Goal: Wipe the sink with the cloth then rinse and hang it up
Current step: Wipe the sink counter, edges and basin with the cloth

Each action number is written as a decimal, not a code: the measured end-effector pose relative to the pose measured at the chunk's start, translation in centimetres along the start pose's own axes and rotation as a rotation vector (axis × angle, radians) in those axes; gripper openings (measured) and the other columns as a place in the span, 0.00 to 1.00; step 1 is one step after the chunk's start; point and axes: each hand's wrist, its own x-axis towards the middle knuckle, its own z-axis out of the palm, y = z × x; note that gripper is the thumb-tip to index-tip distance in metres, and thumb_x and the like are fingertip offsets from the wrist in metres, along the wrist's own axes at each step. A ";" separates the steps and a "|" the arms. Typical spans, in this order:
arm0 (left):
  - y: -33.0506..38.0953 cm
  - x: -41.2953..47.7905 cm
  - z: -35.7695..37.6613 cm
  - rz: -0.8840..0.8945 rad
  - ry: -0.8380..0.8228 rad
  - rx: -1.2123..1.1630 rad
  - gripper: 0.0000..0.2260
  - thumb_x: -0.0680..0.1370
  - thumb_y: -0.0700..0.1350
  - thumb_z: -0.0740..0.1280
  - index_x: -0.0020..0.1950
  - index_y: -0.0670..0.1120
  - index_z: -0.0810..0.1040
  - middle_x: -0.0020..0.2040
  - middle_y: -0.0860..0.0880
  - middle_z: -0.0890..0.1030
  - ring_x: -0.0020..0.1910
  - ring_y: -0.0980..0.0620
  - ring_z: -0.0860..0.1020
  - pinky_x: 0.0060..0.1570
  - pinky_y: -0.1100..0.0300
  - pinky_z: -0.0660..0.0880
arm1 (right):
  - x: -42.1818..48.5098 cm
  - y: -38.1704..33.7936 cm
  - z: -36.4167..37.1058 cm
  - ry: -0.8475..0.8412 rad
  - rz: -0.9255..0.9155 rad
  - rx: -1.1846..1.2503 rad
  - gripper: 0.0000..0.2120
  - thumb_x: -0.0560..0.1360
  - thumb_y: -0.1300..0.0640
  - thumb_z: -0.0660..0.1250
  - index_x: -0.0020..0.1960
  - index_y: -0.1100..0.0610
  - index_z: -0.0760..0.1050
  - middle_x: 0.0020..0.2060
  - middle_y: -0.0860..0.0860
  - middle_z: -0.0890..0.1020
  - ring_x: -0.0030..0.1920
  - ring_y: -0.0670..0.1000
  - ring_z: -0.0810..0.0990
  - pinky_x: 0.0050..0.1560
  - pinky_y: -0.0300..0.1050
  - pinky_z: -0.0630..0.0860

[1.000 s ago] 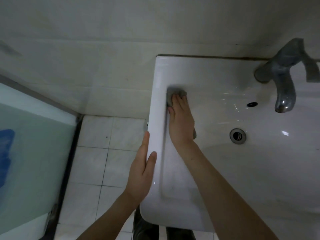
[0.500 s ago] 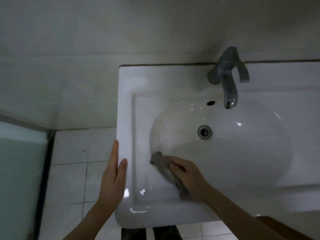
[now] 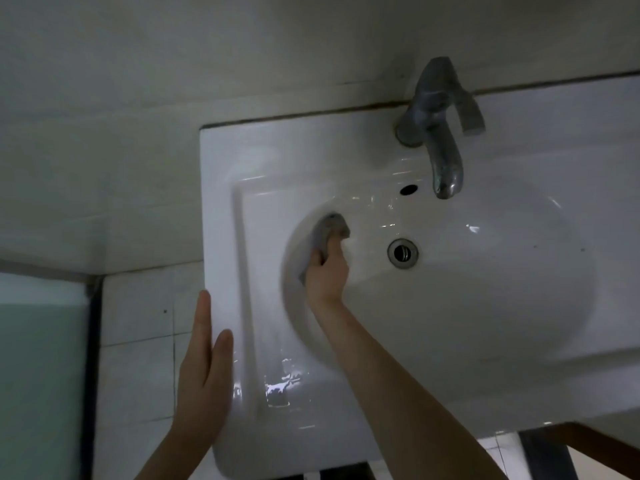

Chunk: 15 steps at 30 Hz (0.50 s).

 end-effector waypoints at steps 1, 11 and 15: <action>0.1 -0.1 0.0 -0.011 -0.008 0.005 0.24 0.83 0.42 0.57 0.77 0.56 0.54 0.74 0.66 0.57 0.71 0.75 0.54 0.64 0.83 0.52 | -1.4 0.4 -0.3 -0.080 -0.050 -0.029 0.28 0.78 0.62 0.56 0.75 0.45 0.59 0.35 0.53 0.73 0.36 0.53 0.72 0.38 0.43 0.65; 0.5 -0.4 -0.1 -0.035 -0.059 0.034 0.25 0.84 0.42 0.54 0.80 0.50 0.51 0.71 0.72 0.54 0.65 0.83 0.56 0.60 0.85 0.54 | -4.2 5.3 -18.8 -0.919 -0.376 -0.755 0.22 0.80 0.61 0.58 0.71 0.47 0.68 0.69 0.45 0.71 0.68 0.45 0.69 0.70 0.39 0.62; 0.6 -0.4 0.0 -0.032 -0.056 0.080 0.25 0.84 0.45 0.53 0.80 0.54 0.50 0.76 0.65 0.53 0.72 0.73 0.55 0.74 0.64 0.53 | 1.6 5.5 -28.9 -0.756 -0.343 -1.135 0.20 0.82 0.59 0.57 0.72 0.48 0.67 0.71 0.51 0.70 0.69 0.54 0.69 0.71 0.44 0.59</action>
